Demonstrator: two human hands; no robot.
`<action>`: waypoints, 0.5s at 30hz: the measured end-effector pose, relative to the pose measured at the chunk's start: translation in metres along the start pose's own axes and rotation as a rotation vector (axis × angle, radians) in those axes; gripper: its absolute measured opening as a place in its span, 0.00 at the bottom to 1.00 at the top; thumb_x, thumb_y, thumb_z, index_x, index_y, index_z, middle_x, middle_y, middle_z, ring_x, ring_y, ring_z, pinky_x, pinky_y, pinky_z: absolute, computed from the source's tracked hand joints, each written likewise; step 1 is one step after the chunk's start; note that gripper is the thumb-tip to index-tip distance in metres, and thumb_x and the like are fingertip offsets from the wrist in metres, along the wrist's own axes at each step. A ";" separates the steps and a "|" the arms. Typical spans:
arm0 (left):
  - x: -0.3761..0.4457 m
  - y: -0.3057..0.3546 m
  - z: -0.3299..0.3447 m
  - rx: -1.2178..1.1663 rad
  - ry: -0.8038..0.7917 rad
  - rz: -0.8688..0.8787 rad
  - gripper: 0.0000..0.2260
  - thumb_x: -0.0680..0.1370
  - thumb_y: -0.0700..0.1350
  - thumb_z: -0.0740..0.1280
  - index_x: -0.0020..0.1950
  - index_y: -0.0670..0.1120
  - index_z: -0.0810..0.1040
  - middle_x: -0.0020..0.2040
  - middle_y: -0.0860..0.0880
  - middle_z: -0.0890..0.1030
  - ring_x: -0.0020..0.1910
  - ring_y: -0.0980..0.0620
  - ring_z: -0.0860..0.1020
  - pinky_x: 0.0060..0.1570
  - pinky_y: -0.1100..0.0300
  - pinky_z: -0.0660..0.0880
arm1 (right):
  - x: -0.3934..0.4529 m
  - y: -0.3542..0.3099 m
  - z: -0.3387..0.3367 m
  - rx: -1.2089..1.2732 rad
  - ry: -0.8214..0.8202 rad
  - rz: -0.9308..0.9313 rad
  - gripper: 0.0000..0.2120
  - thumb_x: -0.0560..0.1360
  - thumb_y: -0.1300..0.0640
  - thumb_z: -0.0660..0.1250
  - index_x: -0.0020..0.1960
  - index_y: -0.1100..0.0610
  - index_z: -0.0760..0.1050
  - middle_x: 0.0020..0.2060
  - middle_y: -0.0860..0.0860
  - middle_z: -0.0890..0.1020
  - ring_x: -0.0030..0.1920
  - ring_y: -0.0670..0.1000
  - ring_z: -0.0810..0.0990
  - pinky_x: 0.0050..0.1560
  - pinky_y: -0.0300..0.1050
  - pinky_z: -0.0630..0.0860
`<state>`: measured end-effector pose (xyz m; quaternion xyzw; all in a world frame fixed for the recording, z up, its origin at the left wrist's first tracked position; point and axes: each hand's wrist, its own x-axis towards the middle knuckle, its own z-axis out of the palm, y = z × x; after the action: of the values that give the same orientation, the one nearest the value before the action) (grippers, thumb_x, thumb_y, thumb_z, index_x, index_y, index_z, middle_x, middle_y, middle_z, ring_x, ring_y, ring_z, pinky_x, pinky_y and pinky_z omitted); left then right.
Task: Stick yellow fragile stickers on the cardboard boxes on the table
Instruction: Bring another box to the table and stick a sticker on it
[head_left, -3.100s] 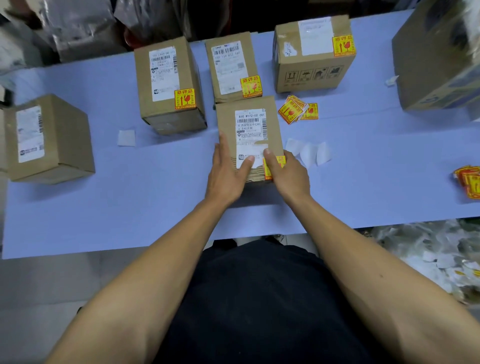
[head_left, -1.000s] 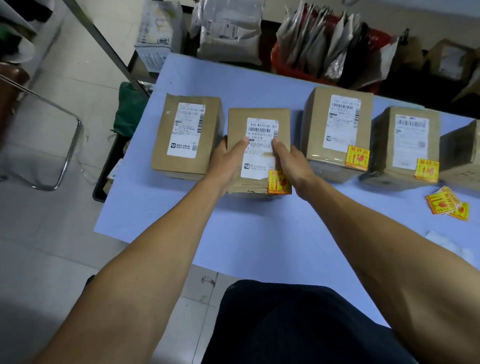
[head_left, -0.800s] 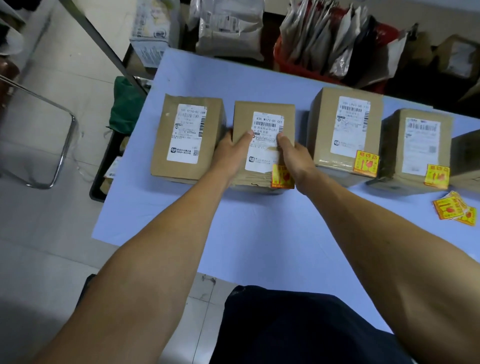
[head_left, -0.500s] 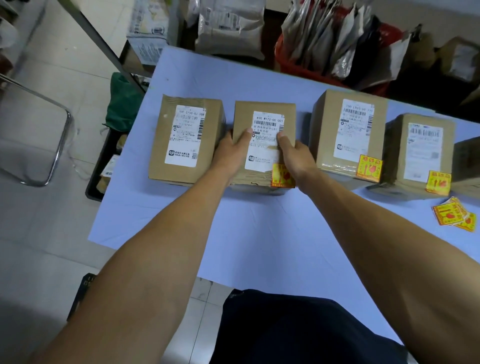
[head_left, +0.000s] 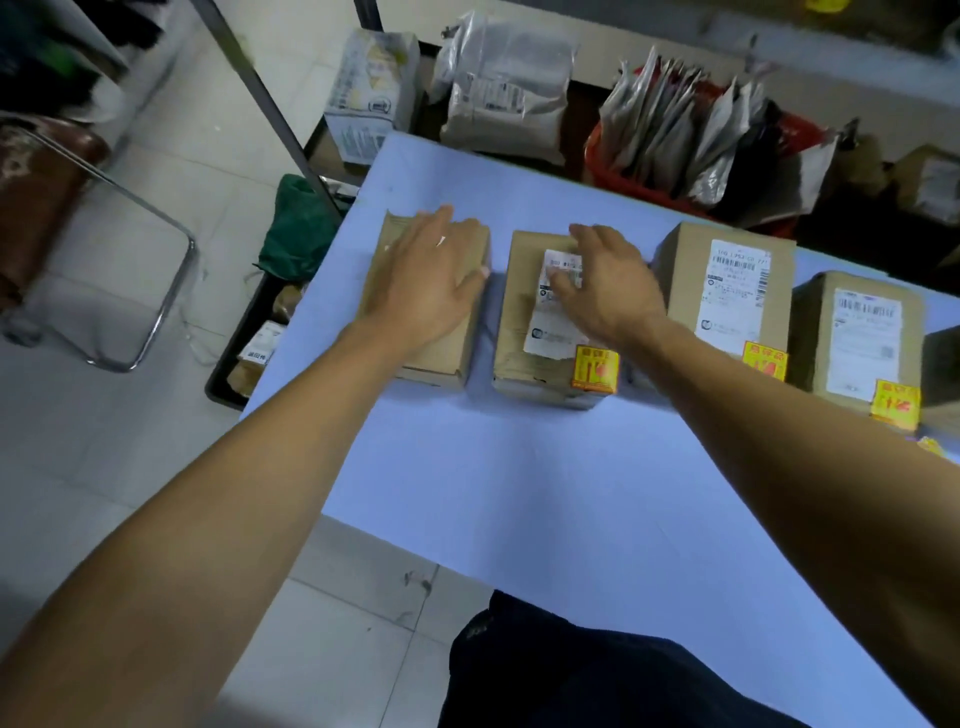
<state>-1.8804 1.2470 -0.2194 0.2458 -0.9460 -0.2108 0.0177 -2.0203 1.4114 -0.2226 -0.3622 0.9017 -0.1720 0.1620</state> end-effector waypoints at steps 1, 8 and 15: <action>-0.005 -0.017 -0.004 0.086 -0.021 -0.007 0.26 0.82 0.52 0.62 0.79 0.47 0.63 0.80 0.41 0.58 0.79 0.39 0.55 0.75 0.44 0.55 | -0.002 -0.011 0.005 -0.030 -0.029 -0.034 0.26 0.80 0.48 0.61 0.75 0.59 0.65 0.72 0.60 0.70 0.71 0.62 0.67 0.67 0.55 0.67; -0.025 -0.087 0.008 0.307 -0.163 -0.084 0.30 0.81 0.62 0.56 0.80 0.51 0.56 0.82 0.43 0.50 0.80 0.39 0.47 0.75 0.35 0.50 | -0.003 -0.068 0.053 -0.192 -0.176 -0.160 0.27 0.80 0.42 0.58 0.74 0.54 0.63 0.72 0.58 0.68 0.73 0.61 0.64 0.71 0.58 0.62; -0.055 -0.112 0.035 -0.111 -0.094 -0.235 0.31 0.82 0.57 0.61 0.81 0.50 0.53 0.82 0.45 0.42 0.80 0.45 0.54 0.70 0.47 0.64 | -0.010 -0.100 0.106 -0.263 -0.277 -0.180 0.35 0.80 0.38 0.54 0.81 0.54 0.50 0.79 0.66 0.50 0.80 0.61 0.51 0.76 0.64 0.44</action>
<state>-1.7861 1.1981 -0.2932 0.3432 -0.8974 -0.2745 -0.0378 -1.9094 1.3299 -0.2726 -0.4795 0.8494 -0.0152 0.2200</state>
